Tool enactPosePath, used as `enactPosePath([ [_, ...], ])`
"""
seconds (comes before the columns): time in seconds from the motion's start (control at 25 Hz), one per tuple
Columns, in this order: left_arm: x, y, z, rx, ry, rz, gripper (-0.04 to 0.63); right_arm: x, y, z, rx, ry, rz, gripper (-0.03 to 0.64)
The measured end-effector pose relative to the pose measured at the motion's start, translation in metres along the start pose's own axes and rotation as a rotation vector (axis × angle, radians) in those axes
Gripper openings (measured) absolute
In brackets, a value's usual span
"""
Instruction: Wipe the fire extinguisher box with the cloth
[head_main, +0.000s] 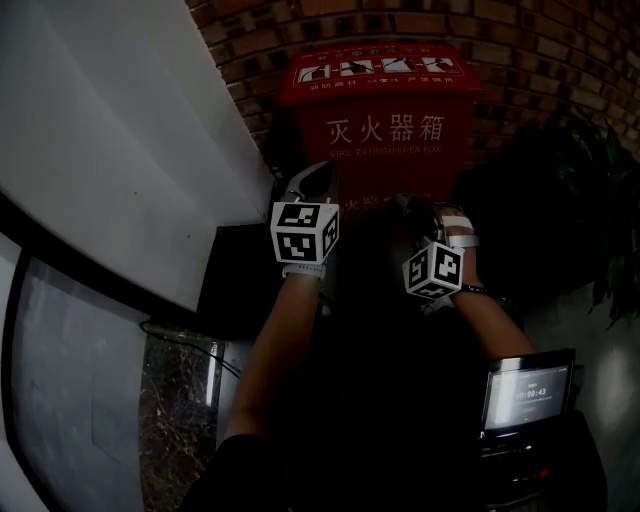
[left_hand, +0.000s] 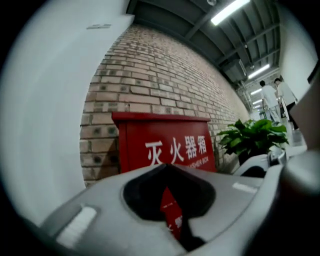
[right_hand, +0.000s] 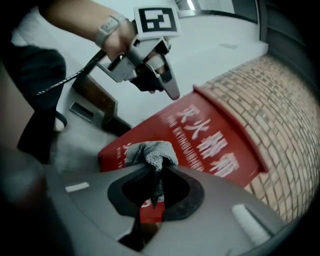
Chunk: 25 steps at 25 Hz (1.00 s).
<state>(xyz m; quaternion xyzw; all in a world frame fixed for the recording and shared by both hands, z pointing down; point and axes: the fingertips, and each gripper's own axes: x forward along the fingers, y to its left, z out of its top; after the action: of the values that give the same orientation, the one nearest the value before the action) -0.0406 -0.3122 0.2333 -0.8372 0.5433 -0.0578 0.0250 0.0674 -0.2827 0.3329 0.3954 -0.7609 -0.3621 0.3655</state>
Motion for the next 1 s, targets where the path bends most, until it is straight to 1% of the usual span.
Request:
enactPosePath([
  [0.12, -0.004, 0.015, 0.062, 0.039, -0.066, 0.021, 0.003, -0.015, -0.051, 0.034, -0.058, -0.045, 0.013, 0.034],
  [0.2, -0.005, 0.025, 0.099, 0.066, -0.107, 0.033, 0.003, -0.025, -0.089, 0.061, -0.101, -0.086, 0.004, 0.034],
  [0.28, -0.003, 0.035, 0.128, 0.089, -0.124, 0.047, 0.003, -0.033, -0.128, 0.089, -0.159, -0.120, -0.031, 0.034],
  [0.4, 0.004, 0.048, 0.156, 0.102, -0.119, 0.065, 0.003, -0.030, -0.180, 0.125, -0.259, -0.134, -0.084, 0.034],
  [0.48, 0.010, 0.054, 0.167, 0.104, -0.107, 0.073, 0.003, -0.022, -0.206, 0.145, -0.300, -0.132, -0.098, 0.034],
  [0.56, 0.017, 0.057, 0.177, 0.108, -0.097, 0.077, 0.003, -0.010, -0.227, 0.162, -0.318, -0.135, -0.104, 0.034],
  [0.72, 0.027, 0.068, 0.188, 0.115, -0.089, 0.084, 0.003, 0.022, -0.249, 0.185, -0.338, -0.129, -0.076, 0.034],
  [0.88, 0.031, 0.081, 0.181, 0.119, -0.067, 0.103, 0.003, 0.065, -0.261, 0.190, -0.393, -0.102, -0.048, 0.034],
  [1.0, 0.031, 0.093, 0.161, 0.105, -0.031, 0.122, 0.003, 0.103, -0.262, 0.188, -0.406, -0.091, 0.000, 0.034],
])
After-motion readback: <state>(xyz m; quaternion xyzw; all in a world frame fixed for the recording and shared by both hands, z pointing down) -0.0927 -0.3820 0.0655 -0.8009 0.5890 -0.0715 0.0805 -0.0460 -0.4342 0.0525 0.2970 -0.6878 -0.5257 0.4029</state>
